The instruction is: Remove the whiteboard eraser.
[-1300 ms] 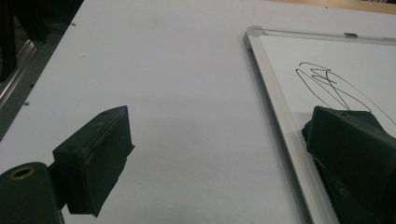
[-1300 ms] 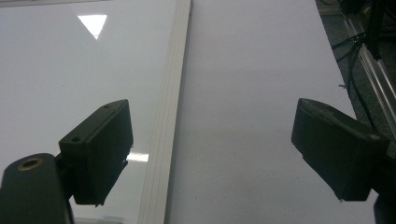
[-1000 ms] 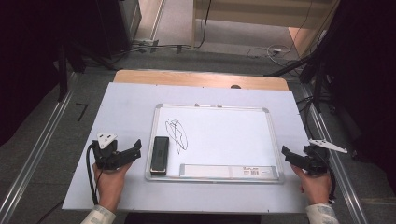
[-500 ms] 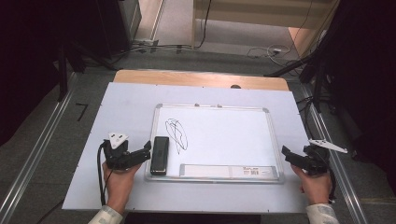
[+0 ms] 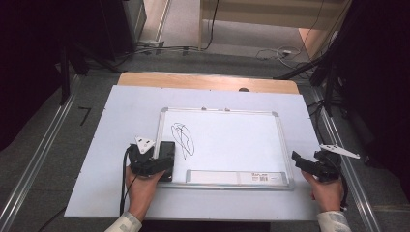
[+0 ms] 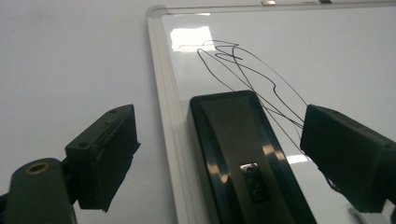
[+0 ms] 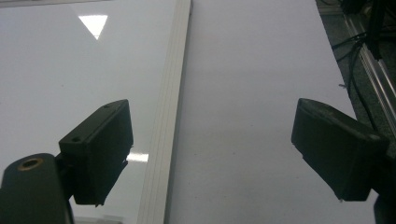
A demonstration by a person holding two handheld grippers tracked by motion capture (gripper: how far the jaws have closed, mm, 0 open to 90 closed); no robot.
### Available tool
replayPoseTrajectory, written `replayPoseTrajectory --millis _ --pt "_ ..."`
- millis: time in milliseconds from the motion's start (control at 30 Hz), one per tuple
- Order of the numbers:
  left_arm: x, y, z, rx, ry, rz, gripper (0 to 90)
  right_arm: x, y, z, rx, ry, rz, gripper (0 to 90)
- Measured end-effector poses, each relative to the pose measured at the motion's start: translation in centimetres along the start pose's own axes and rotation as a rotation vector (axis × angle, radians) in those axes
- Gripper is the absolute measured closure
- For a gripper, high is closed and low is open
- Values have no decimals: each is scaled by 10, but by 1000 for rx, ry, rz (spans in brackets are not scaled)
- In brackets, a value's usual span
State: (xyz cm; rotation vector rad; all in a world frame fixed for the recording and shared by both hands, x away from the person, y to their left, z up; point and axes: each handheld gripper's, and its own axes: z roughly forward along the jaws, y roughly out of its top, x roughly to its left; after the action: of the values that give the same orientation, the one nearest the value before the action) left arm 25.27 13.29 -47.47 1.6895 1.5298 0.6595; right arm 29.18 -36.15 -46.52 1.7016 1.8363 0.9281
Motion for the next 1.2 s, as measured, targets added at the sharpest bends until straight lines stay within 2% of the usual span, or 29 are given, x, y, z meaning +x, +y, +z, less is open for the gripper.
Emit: replayPoseTrajectory --millis 167,467,700,900,1000,1200 --pt "-7 -1 7 22 -1 12 194 -1 0 0 0 0 2 114" --pt "-16 -2 13 48 35 16 262 -2 0 0 0 0 5 114" --pt "-19 -4 16 73 55 29 306 -2 -1 0 -2 -3 4 114" --pt "-20 -6 20 88 75 19 315 -2 -1 0 -1 -3 5 114" --pt "-21 -8 22 96 79 12 320 -2 -1 0 -2 -3 4 114" --pt "-22 -9 25 108 77 24 371 -3 -1 0 -4 -3 7 114"
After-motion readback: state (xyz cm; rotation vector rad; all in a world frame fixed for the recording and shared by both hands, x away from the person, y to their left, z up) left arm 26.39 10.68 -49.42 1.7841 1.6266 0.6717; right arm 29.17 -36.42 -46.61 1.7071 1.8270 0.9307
